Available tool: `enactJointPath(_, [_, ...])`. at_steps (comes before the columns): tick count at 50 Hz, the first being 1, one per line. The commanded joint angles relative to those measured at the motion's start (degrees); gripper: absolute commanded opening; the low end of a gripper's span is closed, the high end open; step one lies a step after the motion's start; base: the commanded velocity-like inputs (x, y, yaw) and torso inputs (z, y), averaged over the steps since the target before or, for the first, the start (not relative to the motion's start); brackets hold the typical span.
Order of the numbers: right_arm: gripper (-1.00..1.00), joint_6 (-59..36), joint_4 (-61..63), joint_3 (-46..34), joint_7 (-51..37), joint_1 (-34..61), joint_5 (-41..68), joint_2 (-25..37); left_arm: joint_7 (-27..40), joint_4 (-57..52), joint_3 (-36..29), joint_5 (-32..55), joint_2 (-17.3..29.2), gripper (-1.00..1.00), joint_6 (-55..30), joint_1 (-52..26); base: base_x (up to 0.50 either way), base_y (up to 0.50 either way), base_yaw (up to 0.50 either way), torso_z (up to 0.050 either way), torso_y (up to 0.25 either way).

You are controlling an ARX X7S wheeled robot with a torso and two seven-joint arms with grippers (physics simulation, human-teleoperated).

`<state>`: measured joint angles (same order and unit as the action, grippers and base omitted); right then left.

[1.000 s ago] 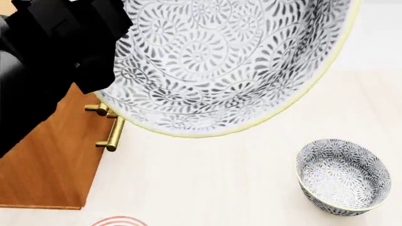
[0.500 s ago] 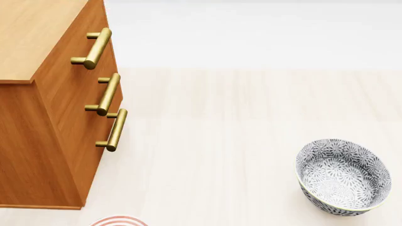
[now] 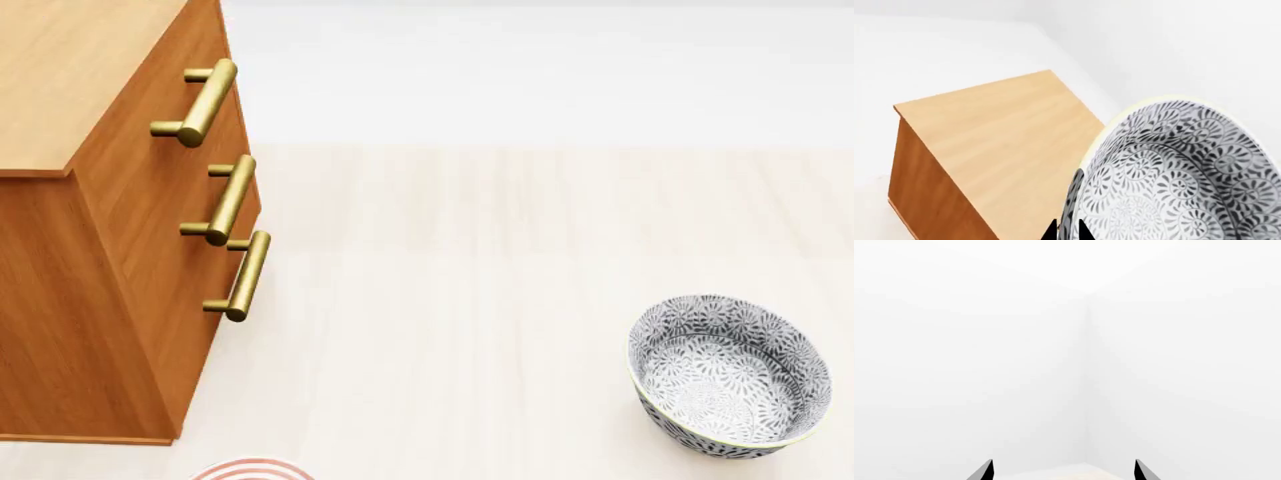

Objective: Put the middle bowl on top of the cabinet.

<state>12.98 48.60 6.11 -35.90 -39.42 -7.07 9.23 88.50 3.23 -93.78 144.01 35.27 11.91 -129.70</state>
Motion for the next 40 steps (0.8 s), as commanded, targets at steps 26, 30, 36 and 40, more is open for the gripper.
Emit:
enactJointPath(26, [1.0, -0.8, -0.9, -1.0, -1.2, 1.2, -0.4, 1.3, -5.9, 12.9, -11.1, -4.9, 3.3, -1.0, -1.2, 10.3, 0.0, 0.0, 0.0, 0.0, 0.001])
enactJointPath(30, [1.0, -0.8, -0.7, -1.3, -1.3, 0.8, -0.8, 1.3, -6.5, 12.7, -11.2, -5.0, 4.1, -1.0, -0.8, 11.1, 0.0, 0.0, 0.0, 0.0, 0.0])
enactJointPath(36, [1.0, -0.2, -0.3, -1.2, -1.7, -0.1, -0.8, 1.4, -7.7, 12.9, -10.9, -4.9, 4.6, -1.0, 0.0, 12.3, 0.0, 0.0, 0.0, 0.0, 0.0])
enactJointPath(40, [1.0, -0.5, -0.2, -1.4, -1.8, 0.0, -1.0, 1.4, -8.1, 13.0, -10.7, -4.8, 4.7, -1.0, 0.3, 12.9, 0.0, 0.0, 0.0, 0.0, 0.0])
